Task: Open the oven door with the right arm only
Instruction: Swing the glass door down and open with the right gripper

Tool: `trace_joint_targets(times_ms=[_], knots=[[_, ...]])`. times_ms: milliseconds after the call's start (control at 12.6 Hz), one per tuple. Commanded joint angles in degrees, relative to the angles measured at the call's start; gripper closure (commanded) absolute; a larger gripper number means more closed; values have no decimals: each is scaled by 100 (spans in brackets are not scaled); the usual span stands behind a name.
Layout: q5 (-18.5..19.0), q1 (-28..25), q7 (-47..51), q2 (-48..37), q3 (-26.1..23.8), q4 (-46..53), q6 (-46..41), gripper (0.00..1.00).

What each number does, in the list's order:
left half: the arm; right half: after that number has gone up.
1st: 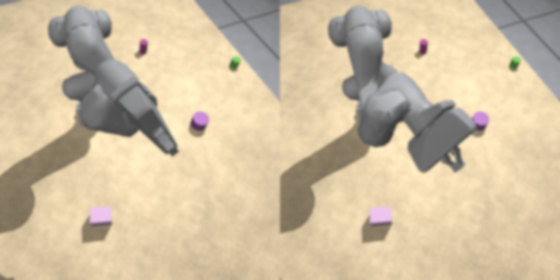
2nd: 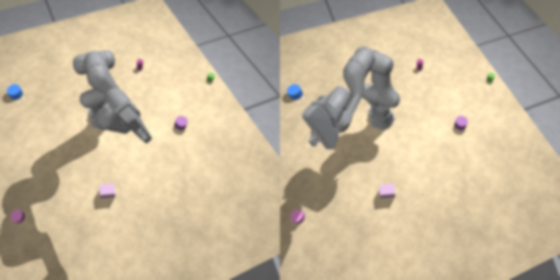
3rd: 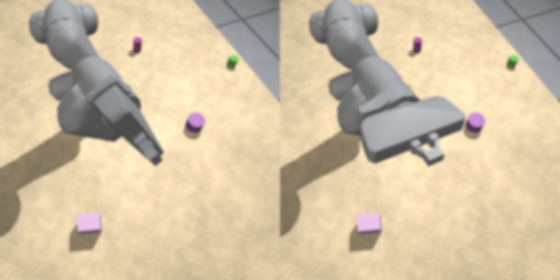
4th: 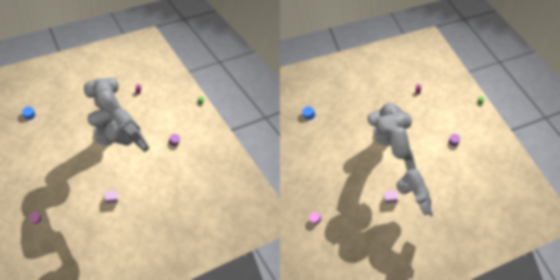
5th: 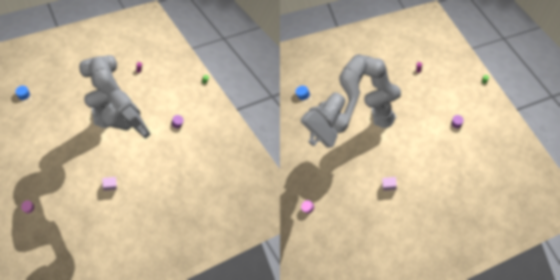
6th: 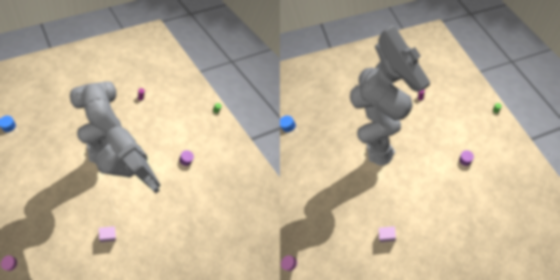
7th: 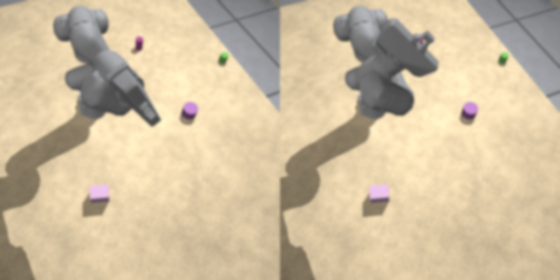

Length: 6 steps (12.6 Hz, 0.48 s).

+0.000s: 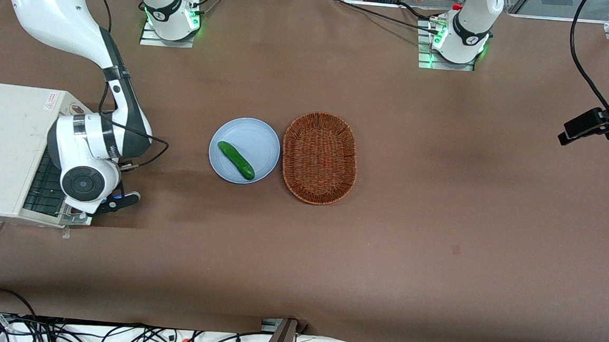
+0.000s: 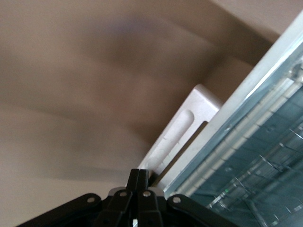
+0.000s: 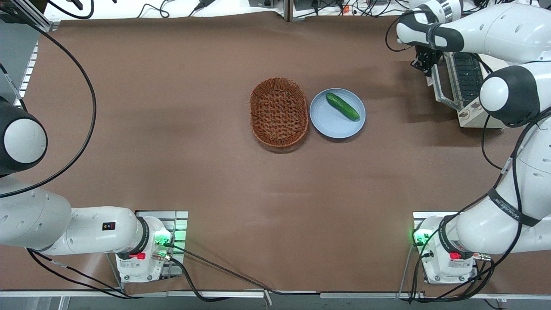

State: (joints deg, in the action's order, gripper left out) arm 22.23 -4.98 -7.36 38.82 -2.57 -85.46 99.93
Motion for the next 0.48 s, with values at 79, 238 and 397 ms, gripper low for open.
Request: trace_joint_targets(times_ms=[79, 238, 397], knots=[[151, 235, -143, 460, 266, 29, 359, 100], [142, 243, -134, 530, 266, 20, 465, 100], [-59, 304, -143, 574, 266, 29, 500, 100]])
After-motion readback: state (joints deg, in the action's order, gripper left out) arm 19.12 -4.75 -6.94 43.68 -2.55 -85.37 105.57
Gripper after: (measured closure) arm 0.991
